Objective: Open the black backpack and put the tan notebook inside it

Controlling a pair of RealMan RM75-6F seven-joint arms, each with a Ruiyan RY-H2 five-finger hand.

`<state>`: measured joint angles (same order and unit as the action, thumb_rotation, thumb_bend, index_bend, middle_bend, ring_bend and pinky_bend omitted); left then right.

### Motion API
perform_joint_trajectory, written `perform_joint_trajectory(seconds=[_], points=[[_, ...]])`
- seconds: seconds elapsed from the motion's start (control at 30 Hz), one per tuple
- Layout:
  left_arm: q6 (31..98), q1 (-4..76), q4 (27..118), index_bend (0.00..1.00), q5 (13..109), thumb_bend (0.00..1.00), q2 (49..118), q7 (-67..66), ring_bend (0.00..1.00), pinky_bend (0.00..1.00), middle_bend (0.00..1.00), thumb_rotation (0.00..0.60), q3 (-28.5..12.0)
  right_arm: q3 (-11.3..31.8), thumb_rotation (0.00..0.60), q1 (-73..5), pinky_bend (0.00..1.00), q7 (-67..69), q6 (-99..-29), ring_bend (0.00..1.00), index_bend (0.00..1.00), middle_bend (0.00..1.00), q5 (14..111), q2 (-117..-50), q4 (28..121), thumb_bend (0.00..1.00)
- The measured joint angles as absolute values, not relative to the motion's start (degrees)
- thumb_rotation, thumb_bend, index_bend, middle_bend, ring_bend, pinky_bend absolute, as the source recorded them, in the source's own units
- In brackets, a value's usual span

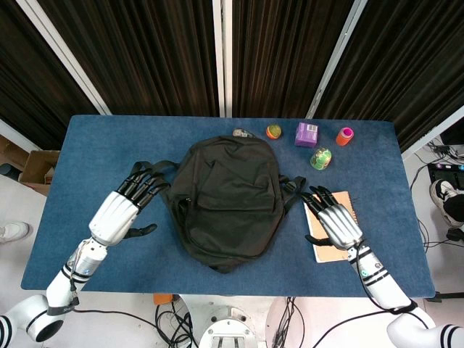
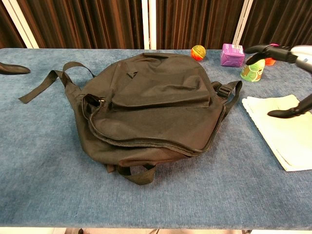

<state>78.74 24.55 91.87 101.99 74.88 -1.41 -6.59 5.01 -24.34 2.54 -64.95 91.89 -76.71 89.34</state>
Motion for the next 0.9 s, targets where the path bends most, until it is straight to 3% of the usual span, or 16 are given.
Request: perform_joint_trajectory(seconds=[0.23, 0.53, 0.73, 0.9], points=[[77.8, 25.0, 91.5, 0.14, 100.1, 0.00, 74.7, -1.4, 0.00, 0.14, 0.08, 0.600, -5.9, 4.8, 0.600, -24.2, 0.10, 3.5, -66.3, 0.00, 0.04, 0.17, 91.2, -76.3, 88.3, 0.13], [76.6, 22.7, 92.5, 0.16, 97.5, 0.00, 72.9, -1.0, 0.04, 0.15, 0.12, 0.600, -2.0, 2.4, 0.600, -16.8, 0.13, 6.0, -76.6, 0.00, 0.08, 0.20, 90.9, -68.4, 89.6, 0.14], [70.9, 24.3, 94.8, 0.21, 97.8, 0.02, 74.6, -1.7, 0.06, 0.16, 0.16, 0.600, 0.1, 2.3, 0.600, -11.5, 0.13, 7.5, -83.9, 0.00, 0.08, 0.20, 89.3, -63.0, 90.6, 0.14], [64.5, 28.7, 97.0, 0.23, 97.5, 0.06, 78.8, -4.2, 0.07, 0.17, 0.17, 0.600, -0.7, 3.0, 0.600, -10.5, 0.13, 6.5, -85.5, 0.00, 0.08, 0.20, 89.3, -61.7, 91.7, 0.14]])
